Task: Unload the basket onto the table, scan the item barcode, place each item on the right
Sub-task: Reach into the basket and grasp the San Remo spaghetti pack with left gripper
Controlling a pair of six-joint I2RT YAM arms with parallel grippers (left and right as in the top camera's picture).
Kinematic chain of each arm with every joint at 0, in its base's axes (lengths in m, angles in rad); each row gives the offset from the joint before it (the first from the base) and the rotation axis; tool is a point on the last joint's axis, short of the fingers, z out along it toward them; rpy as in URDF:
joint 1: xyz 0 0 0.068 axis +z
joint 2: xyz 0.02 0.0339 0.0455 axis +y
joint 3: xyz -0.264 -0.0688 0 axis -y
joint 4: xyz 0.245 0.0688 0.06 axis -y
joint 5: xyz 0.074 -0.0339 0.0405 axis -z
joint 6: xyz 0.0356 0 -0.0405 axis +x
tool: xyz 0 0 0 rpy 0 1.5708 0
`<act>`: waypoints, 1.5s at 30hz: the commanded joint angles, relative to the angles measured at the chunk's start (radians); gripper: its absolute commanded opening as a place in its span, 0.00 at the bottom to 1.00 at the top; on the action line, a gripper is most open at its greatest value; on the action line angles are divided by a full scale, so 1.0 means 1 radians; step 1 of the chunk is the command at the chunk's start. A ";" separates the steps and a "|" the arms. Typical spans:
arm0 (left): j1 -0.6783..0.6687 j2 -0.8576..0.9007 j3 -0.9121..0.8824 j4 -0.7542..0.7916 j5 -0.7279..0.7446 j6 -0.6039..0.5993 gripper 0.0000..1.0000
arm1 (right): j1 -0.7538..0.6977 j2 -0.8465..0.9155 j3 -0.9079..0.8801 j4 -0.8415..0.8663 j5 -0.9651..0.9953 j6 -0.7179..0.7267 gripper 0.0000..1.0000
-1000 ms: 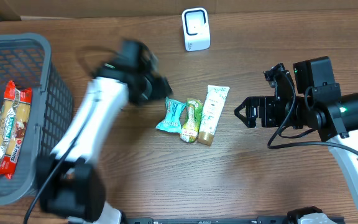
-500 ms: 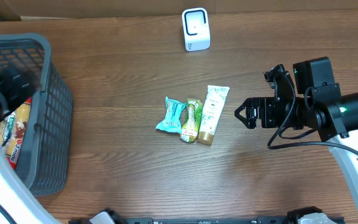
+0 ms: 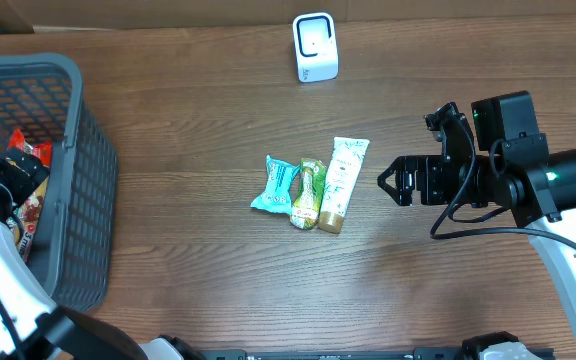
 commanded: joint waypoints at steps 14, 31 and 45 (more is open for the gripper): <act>0.003 0.266 -0.011 0.190 -0.327 0.431 1.00 | 0.003 0.000 0.020 -0.023 0.052 -0.007 1.00; 0.002 0.446 -0.011 0.276 -0.320 0.488 0.84 | 0.003 0.000 0.019 -0.029 0.052 -0.007 1.00; 0.001 0.478 0.006 0.104 0.032 0.268 0.04 | 0.003 0.000 0.019 -0.028 0.051 -0.007 1.00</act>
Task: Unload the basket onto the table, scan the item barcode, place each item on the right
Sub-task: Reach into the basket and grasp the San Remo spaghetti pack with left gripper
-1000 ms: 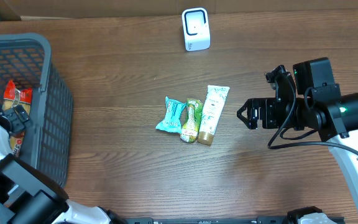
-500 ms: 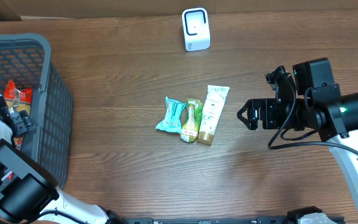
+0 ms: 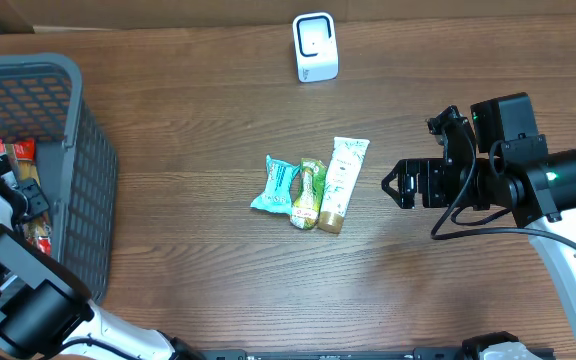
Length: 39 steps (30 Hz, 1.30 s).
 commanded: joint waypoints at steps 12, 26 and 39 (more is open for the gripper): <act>-0.039 -0.182 0.421 -0.205 0.406 -0.343 0.04 | 0.003 0.000 0.019 0.003 0.009 -0.006 1.00; -0.084 -0.471 0.592 -0.171 0.394 -0.390 0.04 | 0.003 0.000 0.019 -0.011 0.009 -0.006 1.00; -0.083 -0.368 0.466 -0.306 0.144 -0.377 0.81 | 0.003 0.000 0.019 -0.026 0.009 -0.006 1.00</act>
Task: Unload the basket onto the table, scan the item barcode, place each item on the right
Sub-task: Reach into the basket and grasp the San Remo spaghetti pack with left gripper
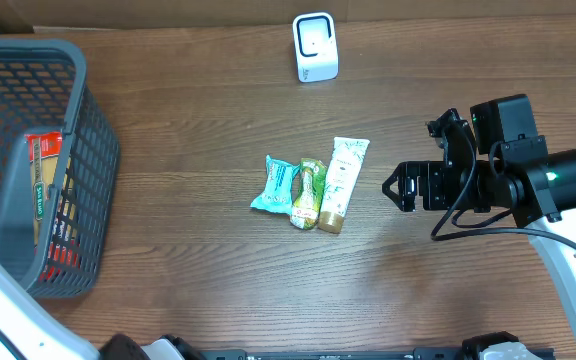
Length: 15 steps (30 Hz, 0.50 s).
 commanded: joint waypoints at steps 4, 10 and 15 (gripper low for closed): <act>0.000 0.197 -0.101 -0.075 -0.054 0.079 0.79 | 0.003 0.000 0.019 0.005 0.009 -0.006 1.00; 0.001 0.338 -0.166 -0.086 -0.058 0.180 0.82 | 0.003 0.000 0.019 0.002 0.010 -0.007 1.00; 0.001 0.442 -0.217 -0.083 -0.068 0.284 0.82 | 0.003 0.000 0.019 -0.001 0.010 -0.007 1.00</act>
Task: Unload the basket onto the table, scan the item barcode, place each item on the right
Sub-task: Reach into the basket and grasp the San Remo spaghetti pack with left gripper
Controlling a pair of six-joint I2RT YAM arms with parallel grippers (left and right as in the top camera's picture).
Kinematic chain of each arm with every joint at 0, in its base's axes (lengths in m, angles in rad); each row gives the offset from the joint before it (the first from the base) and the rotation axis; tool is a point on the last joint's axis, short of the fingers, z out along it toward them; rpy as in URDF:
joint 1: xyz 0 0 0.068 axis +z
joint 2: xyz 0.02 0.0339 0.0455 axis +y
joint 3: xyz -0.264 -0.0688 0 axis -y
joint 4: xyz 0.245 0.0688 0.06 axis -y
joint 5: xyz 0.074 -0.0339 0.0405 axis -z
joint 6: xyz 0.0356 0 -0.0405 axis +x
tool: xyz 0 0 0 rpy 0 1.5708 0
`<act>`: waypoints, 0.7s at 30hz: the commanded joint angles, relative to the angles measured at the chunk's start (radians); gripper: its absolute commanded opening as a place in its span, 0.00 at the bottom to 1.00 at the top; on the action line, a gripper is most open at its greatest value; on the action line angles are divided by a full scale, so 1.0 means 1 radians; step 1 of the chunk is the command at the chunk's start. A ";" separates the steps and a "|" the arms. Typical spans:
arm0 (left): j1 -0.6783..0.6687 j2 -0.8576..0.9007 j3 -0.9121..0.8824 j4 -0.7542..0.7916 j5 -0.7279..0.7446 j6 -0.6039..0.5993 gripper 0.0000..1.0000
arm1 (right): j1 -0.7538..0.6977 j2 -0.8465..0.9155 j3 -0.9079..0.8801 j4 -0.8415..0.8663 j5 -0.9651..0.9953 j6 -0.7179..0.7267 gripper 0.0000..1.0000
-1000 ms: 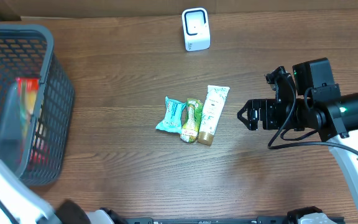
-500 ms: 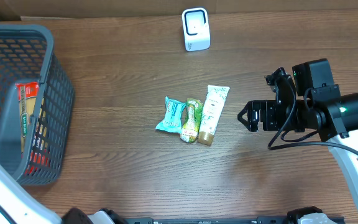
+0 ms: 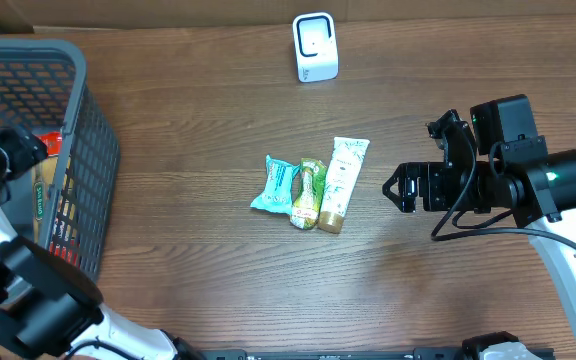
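Note:
Three items lie side by side at the table's middle: a teal packet (image 3: 276, 186), a green-yellow packet (image 3: 309, 193) and a white tube (image 3: 341, 180). The white barcode scanner (image 3: 315, 47) stands at the far edge. My right gripper (image 3: 392, 188) hovers open just right of the tube, holding nothing. My left gripper (image 3: 18, 150) is inside the grey basket (image 3: 96, 150) at the left, beside a red packet (image 3: 52, 141); its fingers cannot be made out.
The basket holds several packets, including a yellow-green one (image 3: 46, 195). The left arm (image 3: 28, 290) rises from the near-left corner over the basket. The right arm's body (image 3: 528, 180) fills the right side.
My left arm, only at the bottom-left corner before, now reaches over the basket with its gripper inside it. The right gripper, the three items and the scanner have not moved.
My left gripper was inside the basket at first and still there at the second moment, further left. By the third moment the arm had left the basket, which sat shifted toward the far edge. Now the gripper is inside again. The right gripper stayed open beside the tube throughout.

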 commanded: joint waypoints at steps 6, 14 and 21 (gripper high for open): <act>0.001 0.160 -0.047 0.012 -0.087 0.114 0.87 | 0.003 0.000 0.019 0.002 0.010 -0.007 1.00; 0.001 0.289 -0.047 0.024 -0.081 0.136 0.88 | 0.003 0.000 0.019 -0.015 0.010 -0.006 1.00; 0.001 0.325 -0.045 0.023 -0.051 0.135 0.04 | 0.003 0.000 0.019 -0.015 0.010 -0.006 1.00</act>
